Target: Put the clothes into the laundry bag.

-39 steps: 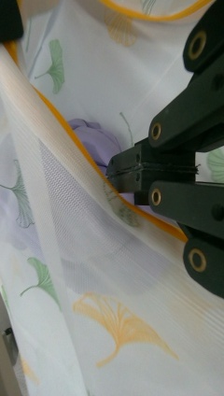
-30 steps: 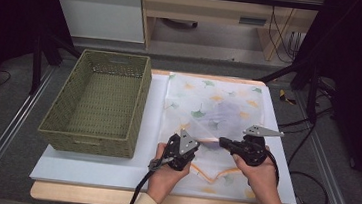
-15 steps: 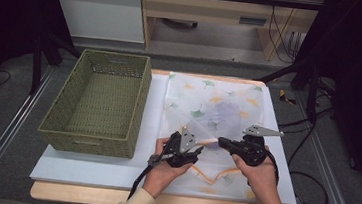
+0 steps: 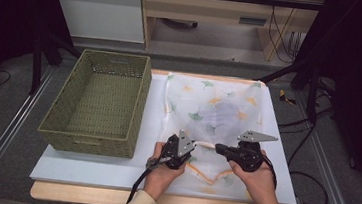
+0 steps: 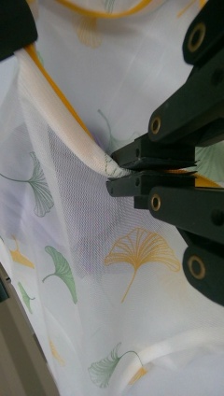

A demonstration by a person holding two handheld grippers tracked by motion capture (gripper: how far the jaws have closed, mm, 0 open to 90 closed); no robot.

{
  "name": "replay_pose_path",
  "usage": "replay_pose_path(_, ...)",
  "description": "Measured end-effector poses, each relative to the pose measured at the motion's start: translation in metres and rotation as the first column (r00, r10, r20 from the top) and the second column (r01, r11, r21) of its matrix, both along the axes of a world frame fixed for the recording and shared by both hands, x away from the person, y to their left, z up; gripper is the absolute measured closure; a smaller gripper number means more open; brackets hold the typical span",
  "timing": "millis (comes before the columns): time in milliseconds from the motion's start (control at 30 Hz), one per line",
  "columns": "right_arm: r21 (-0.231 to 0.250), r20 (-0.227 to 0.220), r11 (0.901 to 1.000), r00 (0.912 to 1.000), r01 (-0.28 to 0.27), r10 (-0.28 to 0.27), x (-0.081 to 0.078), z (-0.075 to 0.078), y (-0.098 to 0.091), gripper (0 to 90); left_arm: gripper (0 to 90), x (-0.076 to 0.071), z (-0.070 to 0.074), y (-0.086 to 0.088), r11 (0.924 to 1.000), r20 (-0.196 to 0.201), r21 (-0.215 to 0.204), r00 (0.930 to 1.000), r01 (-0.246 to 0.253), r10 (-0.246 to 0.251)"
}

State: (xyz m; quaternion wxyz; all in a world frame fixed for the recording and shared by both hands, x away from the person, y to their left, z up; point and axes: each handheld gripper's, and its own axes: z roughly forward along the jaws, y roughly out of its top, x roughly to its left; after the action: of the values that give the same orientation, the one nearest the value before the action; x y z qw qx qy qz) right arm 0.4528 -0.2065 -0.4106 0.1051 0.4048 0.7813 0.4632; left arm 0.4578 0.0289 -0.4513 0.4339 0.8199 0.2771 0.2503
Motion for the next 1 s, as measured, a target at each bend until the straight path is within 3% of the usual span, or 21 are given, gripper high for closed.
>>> replay_pose_path(167, -0.021, -0.006, 0.9996, 0.9998, -0.021, 0.021, -0.009, -0.006, 0.001, 88.7, 86.6, -0.013, -0.002, 0.006, 0.9989, -0.012, 0.017, 0.999, 0.043, -0.043)
replay_pose_path(300, -0.035, -0.013, 0.9988, 0.9994, -0.033, 0.033, -0.017, -0.011, 0.003, 88.7, 86.6, -0.017, -0.006, 0.009, 0.9985, -0.036, -0.011, 0.9979, 0.053, -0.053)
replay_pose_path(1000, -0.068, -0.057, 0.995, 0.996, -0.072, 0.069, -0.042, -0.028, -0.002, 88.6, 86.6, -0.037, -0.012, 0.006, 0.99, -0.087, 0.043, 0.9877, 0.134, -0.13)
